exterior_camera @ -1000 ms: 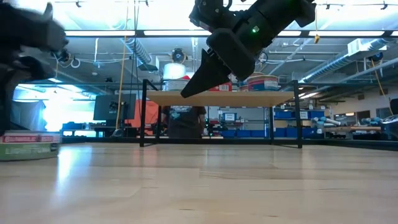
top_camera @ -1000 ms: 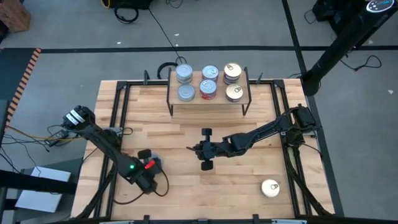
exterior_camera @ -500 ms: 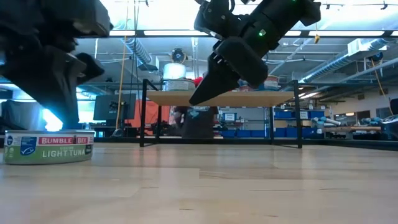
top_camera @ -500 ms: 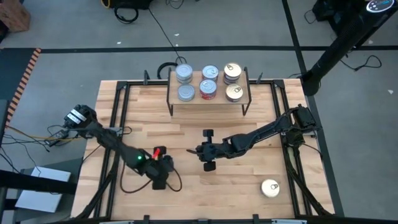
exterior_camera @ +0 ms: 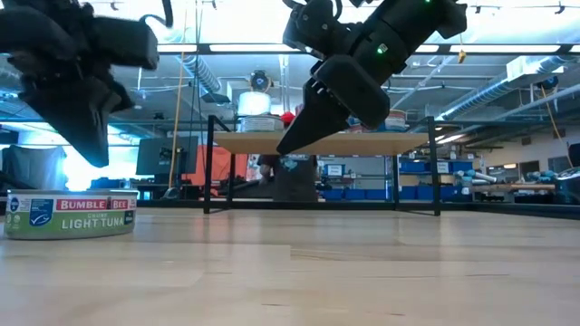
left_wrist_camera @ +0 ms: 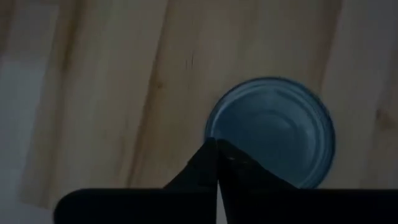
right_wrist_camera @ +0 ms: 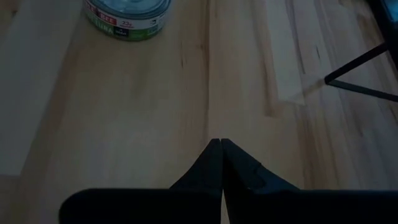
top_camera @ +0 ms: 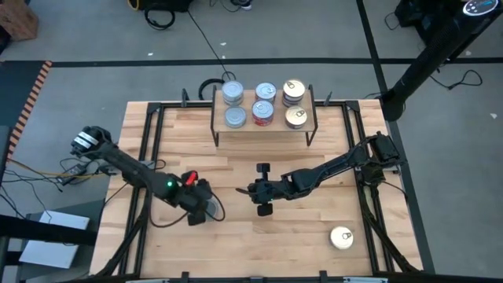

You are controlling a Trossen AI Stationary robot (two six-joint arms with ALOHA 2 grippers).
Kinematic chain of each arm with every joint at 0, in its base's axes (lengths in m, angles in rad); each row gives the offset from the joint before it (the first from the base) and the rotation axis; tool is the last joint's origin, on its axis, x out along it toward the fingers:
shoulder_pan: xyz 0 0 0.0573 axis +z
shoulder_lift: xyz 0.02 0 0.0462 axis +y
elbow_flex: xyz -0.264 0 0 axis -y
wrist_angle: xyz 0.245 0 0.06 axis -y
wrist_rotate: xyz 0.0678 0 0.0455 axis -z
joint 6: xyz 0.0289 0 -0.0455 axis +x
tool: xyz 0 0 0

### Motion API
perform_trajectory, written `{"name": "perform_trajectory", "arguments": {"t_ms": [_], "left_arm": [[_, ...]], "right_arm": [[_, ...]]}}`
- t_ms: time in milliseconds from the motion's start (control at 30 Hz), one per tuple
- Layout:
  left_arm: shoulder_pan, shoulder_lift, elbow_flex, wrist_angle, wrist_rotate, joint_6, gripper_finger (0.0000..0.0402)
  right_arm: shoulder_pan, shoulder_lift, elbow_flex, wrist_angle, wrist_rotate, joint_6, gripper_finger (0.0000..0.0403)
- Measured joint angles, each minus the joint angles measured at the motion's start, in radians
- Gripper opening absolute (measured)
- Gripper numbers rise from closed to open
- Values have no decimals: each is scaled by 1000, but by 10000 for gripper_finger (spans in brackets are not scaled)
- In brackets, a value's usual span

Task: Stack canned seafood by type on shelf
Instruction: Stack the green and white tuna can on top of the green and white tuna can on the shelf

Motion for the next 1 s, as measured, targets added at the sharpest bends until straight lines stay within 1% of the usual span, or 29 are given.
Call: {"name": "perform_trajectory", "arguments": {"t_ms": [100, 167, 300, 400, 633, 800, 1000], "left_arm": [[19, -4, -37, 57, 74, -1, 30], [28, -4, -63, 92, 101, -1, 46], [56, -4, -99, 120, 102, -2, 75], [66, -4, -106, 115, 98, 3, 87], [85, -7, -106, 117, 96, 16, 89], [86, -8, -106, 67, 88, -3, 89], [66, -23, -106, 15, 93, -61, 69]], "right_arm": [[0, 0, 0, 2, 0, 0, 9], [0, 0, 0, 6, 0, 0, 9], [0, 0, 0, 8, 0, 0, 9], [0, 0, 0, 12, 0, 0, 9], [0, 0, 0, 12, 0, 0, 9], [0, 0, 0, 12, 0, 0, 9], [0, 0, 0, 12, 0, 0, 9]]}}
